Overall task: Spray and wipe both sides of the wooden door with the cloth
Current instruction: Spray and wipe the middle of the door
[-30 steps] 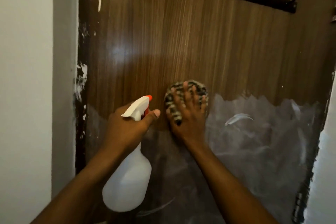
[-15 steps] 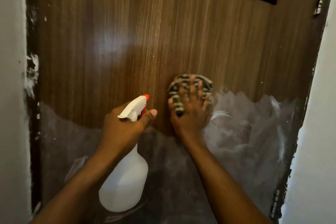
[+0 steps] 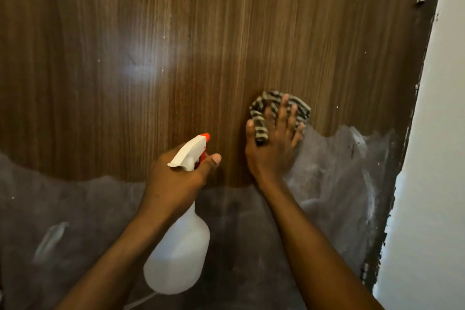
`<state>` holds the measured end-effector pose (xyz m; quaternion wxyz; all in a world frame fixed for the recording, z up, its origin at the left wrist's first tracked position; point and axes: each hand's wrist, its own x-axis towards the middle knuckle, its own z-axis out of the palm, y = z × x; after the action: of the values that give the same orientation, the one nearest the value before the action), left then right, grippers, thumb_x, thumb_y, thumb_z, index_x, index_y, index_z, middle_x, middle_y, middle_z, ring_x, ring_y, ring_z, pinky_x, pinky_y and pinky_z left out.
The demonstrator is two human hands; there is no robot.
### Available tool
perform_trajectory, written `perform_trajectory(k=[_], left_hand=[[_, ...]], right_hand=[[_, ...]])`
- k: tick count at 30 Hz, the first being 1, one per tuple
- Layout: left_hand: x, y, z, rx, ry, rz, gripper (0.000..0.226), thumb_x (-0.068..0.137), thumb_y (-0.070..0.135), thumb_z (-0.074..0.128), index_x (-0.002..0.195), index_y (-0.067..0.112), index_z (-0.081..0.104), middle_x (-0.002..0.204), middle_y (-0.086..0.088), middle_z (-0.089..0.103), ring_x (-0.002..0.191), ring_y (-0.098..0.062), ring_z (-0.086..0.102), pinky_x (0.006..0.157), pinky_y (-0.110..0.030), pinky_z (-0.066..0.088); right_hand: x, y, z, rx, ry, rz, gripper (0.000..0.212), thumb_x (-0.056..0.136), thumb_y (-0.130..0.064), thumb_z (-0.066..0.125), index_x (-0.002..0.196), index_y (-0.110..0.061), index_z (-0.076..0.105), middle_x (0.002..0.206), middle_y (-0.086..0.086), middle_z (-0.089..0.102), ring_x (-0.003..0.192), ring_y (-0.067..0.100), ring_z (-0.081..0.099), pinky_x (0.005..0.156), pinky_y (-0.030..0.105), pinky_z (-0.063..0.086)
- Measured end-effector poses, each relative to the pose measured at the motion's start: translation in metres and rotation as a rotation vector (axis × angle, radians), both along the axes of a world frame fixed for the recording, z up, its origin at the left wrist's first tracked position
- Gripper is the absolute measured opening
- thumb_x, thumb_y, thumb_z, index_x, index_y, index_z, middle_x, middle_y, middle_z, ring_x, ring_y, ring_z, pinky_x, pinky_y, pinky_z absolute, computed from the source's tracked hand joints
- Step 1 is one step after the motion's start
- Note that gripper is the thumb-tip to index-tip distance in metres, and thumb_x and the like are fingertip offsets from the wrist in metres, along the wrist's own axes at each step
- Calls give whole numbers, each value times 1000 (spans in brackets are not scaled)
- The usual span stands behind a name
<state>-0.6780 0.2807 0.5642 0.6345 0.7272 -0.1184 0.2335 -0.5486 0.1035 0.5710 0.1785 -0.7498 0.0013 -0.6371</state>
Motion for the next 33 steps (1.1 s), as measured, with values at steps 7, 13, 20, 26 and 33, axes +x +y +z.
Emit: perform_trajectory(k=[7,13,20,26,33], left_hand=[[7,-36,10,57,-86,13,76,61,54,63,129,23,49,113,-7,65,101,-23,63,87,-43,54],[9,-61,5,63,-76,48,77,58,55,64,125,21,51,113,-7,65,101,-24,63,88,-46,53],[18,-92,6,53,-83,43,80,56,58,67,125,20,54,109,-8,67,98,-25,65,85,-45,55],[13,-133,-3,86,-71,-15,59,66,44,69,119,25,53,105,-4,67,96,-20,64,85,-36,54],[11,-171,-33,140,72,78,70,67,41,76,128,21,47,112,6,51,103,-11,49,88,-27,43]], right_hand=[[-8,-51,-76,-470,82,86,65,96,-57,36,154,-30,26,164,6,12,151,27,9,120,57,8],[4,-100,-39,-43,67,-5,62,98,-56,28,153,-26,25,163,4,17,151,26,9,118,58,13],[5,-74,-31,-314,1,70,61,94,-55,43,150,-32,29,162,2,15,151,28,13,121,53,6],[8,-151,-90,-362,104,35,71,92,-50,52,154,-32,21,164,6,14,151,28,8,120,55,4],[11,-253,-50,219,142,-10,68,98,-56,20,155,-19,21,164,8,13,151,27,8,121,54,9]])
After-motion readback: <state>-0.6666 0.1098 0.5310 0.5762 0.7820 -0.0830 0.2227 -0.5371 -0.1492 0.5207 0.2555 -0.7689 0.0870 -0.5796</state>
